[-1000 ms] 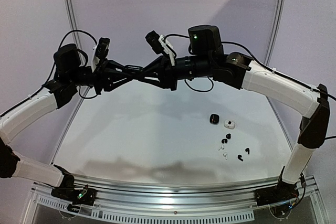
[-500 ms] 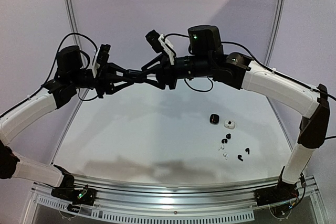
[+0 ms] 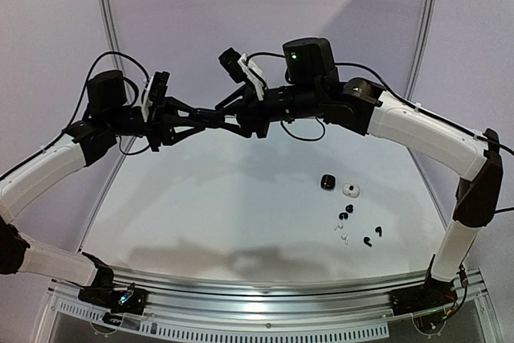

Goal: Insert the wireless bluetooth earbuds into the charging case

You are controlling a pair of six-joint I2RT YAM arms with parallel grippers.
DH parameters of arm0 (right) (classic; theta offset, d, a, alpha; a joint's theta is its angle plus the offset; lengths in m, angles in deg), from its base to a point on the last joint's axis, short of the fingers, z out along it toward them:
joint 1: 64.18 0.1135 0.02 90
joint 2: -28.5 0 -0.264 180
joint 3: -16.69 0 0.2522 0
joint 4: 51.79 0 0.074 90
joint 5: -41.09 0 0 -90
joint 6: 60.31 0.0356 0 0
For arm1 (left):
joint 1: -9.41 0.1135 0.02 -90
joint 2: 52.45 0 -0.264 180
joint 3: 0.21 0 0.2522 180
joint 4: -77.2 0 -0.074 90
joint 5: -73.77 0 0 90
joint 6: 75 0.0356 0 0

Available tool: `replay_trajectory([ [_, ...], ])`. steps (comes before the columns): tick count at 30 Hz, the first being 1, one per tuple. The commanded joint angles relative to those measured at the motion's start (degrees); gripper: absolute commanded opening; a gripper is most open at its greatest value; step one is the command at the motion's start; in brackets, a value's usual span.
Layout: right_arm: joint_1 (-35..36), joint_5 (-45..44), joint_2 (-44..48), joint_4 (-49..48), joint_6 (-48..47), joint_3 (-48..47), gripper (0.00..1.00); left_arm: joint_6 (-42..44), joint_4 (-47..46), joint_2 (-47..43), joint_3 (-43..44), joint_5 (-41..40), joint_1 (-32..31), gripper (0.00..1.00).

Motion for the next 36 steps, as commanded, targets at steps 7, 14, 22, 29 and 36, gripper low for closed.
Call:
replay_trajectory([
  [7, -3.8, 1.68, 3.28, -8.32, 9.94, 5.66, 0.72, 40.97, -11.36, -7.19, -8.49, -16.62, -1.63, 0.0],
  [14, -3.72, 1.26, 3.08, -8.74, 12.5, 5.0, 0.81, 73.47, -49.27, -5.32, -23.1, -19.73, -1.88, 0.0],
  [22, -3.65, 2.87, -1.68, -5.19, 14.18, 0.26, 0.82, 91.92, -64.93, -1.1, -29.16, -14.84, -2.4, 0.0],
  [29, -3.7, 2.4, -3.71, -2.17, 14.14, -1.66, 0.79, 90.39, -59.97, -2.17, -28.82, -18.83, -3.01, 0.0],
  [36, -2.33, -5.97, -0.49, -1.67, 7.11, 0.37, 0.78, 75.0, -5.17, -7.46, -15.42, -28.54, -3.79, 0.0],
])
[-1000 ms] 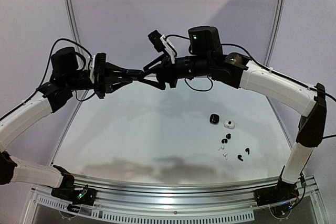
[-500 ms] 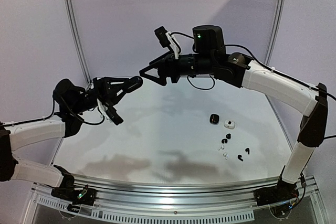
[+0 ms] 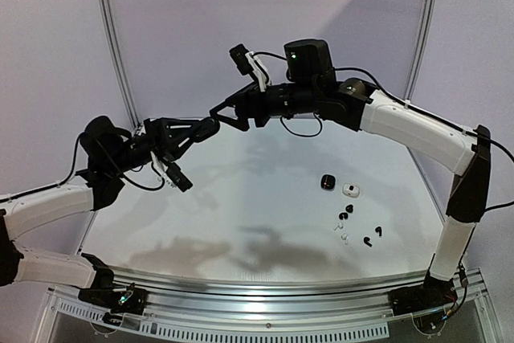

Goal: Insert the wireless bluetooth earbuds into the charging case

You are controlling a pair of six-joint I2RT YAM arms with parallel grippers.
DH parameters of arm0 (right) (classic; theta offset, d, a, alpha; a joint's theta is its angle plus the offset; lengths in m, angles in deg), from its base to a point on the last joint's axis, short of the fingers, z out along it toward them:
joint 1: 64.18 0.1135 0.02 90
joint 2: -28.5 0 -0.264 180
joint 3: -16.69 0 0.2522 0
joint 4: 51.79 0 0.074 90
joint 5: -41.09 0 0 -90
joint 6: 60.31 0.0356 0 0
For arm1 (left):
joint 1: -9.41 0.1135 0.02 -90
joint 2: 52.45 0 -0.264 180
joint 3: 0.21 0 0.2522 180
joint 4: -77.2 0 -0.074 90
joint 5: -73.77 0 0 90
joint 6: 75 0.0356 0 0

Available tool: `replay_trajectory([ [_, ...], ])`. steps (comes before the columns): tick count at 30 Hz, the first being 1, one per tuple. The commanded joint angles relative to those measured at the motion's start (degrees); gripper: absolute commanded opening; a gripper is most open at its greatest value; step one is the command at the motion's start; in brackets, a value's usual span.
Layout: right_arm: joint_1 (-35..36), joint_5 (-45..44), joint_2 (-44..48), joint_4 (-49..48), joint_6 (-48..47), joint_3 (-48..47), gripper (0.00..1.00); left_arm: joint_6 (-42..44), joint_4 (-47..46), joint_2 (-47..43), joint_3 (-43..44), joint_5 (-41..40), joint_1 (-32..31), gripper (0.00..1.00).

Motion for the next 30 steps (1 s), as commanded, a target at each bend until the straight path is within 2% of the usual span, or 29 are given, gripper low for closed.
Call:
replay_trajectory([
  [1, 1.78, -7.8, 2.88, 1.29, -7.73, 1.74, 0.78, -15.57, 42.53, -1.05, 14.06, -6.43, -0.81, 0.0],
  [3, 2.84, -10.23, 3.85, 1.63, -14.28, 3.18, 0.78, -19.97, 56.7, 1.26, 19.87, -5.66, -0.66, 0.0],
  [6, 4.19, -9.66, 4.51, 2.99, -22.45, 4.1, 0.78, -24.32, 70.03, 3.18, 24.23, -1.29, -0.59, 0.0],
  [10, 5.26, -9.33, 2.91, 6.32, -29.85, 3.25, 0.7, -29.52, 79.18, 4.13, 26.53, 5.17, -0.55, 0.0],
  [16, 7.34, -10.66, -2.53, 12.54, -34.54, -1.38, 0.69, -32.95, 75.08, 3.84, 26.39, 3.62, -0.64, 0.0],
  [24, 8.25, -9.82, -5.02, 13.07, -35.73, -1.14, 0.68, -35.14, 73.72, 3.87, 26.23, 3.74, -0.64, 0.0],
  [27, 8.39, -9.83, -5.91, 11.5, -35.12, -0.33, 0.62, -37.5, 71.65, 3.65, 25.97, 3.55, -0.64, 0.0],
  [30, 8.35, -10.54, -5.88, 8.95, -34.44, 1.03, 0.5, -37.59, 71.46, 3.6, 25.82, 3.62, -0.61, 0.0],
])
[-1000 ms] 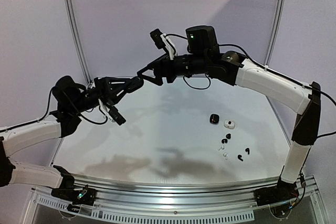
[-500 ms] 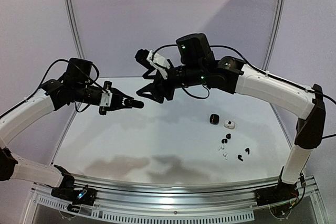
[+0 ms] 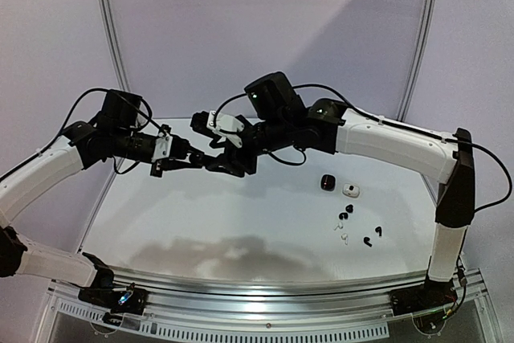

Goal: Insert the wireless bluetooth earbuds into the charging case

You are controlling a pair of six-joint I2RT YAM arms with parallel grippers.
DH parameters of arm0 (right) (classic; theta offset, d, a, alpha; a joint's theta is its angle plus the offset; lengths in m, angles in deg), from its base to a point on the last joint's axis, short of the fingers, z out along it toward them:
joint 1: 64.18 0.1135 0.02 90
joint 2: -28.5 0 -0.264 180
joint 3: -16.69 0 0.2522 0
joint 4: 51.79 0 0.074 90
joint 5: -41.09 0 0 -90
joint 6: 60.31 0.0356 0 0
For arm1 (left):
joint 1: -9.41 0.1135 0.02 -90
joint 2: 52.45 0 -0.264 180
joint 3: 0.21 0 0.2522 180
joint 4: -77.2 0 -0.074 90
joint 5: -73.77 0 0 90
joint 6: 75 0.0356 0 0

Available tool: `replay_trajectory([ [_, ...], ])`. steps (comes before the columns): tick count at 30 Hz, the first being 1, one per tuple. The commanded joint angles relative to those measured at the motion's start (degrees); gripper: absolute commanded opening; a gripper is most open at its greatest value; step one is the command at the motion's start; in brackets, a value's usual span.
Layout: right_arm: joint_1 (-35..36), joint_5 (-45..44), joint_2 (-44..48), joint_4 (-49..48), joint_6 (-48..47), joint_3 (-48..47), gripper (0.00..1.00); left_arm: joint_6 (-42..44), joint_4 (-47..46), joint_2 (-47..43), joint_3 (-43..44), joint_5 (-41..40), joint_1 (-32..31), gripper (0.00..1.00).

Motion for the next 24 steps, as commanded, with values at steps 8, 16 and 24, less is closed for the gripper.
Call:
replay_trajectory([
  [8, 0.45, -1.12, -0.88, -3.24, 0.49, 1.55, 0.21, -4.01, -2.53, -0.58, 0.25, 0.34, -0.38, 0.0],
  [16, 0.47, -2.91, -0.72, -3.36, 2.28, 1.26, 0.0, -7.96, -4.34, -0.47, 0.27, 0.68, -0.39, 0.03],
  [24, -1.98, 1.04, 4.06, -16.73, 11.19, 8.6, 0.0, -18.88, -11.09, -1.12, -0.3, -0.66, 0.63, 0.99],
])
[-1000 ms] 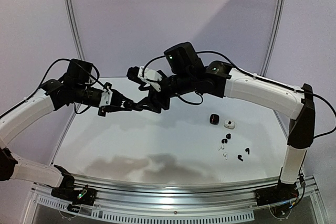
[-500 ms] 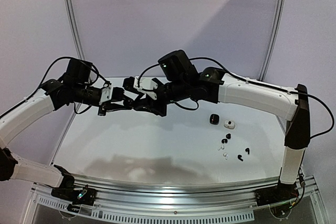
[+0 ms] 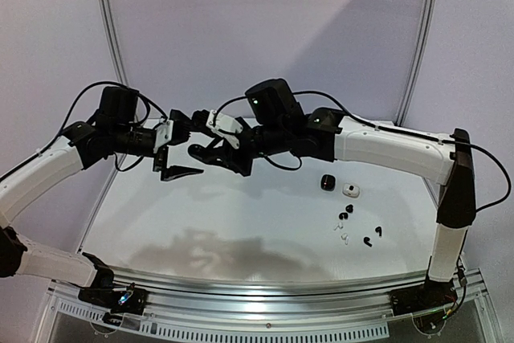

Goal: Insert the wireless bluetooth earbuds into the charging case

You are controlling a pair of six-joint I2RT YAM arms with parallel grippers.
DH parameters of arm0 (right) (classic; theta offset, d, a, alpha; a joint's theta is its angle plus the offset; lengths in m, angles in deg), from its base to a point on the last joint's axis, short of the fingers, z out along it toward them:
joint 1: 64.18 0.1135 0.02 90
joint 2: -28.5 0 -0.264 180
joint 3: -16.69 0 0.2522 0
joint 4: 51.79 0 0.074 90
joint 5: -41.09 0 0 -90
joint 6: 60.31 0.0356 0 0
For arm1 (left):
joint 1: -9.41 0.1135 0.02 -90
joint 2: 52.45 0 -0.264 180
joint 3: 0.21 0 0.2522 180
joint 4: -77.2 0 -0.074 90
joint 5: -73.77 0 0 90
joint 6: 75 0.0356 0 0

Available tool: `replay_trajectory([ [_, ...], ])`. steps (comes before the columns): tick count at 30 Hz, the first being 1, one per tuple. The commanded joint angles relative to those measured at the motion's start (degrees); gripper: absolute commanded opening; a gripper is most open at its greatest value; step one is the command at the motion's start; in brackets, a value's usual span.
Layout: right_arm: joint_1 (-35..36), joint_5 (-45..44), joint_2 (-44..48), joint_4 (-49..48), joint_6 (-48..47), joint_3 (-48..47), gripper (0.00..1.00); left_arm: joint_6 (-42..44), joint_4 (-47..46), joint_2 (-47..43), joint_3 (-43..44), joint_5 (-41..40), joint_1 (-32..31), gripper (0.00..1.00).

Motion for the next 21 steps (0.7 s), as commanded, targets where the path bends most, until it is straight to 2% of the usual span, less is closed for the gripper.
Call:
replay_trajectory([
  [1, -2.47, 2.86, 5.31, -12.13, 9.42, 6.56, 0.0, -8.65, -6.35, -1.18, -0.15, 0.39, 0.95, 0.99],
  [6, -5.13, 6.57, 10.94, -26.6, 17.34, 13.67, 0.0, -21.14, -12.7, -2.24, 0.69, 6.18, 5.59, 0.99],
  [10, -6.01, 9.63, 13.98, -38.5, 23.07, 16.08, 0.0, -40.86, -23.13, -2.46, 0.14, 15.11, 9.28, 0.99],
  [14, -6.13, 13.6, 14.25, -50.12, 27.43, 16.44, 0.0, -63.44, -43.06, -2.04, -2.22, 23.14, 9.84, 0.85],
  [15, -6.16, 14.69, 13.89, -51.87, 28.16, 16.09, 0.0, -68.52, -50.71, -1.74, -3.04, 23.07, 9.72, 0.84],
  [17, -6.17, 16.32, 13.03, -53.13, 29.07, 14.64, 0.0, -75.56, -56.98, -0.68, -2.53, 20.44, 9.23, 0.84],
  [21, -6.14, 18.39, 11.2, -52.34, 28.88, 12.16, 0.0, -78.63, -62.41, 0.49, -0.16, 17.81, 6.42, 0.84],
])
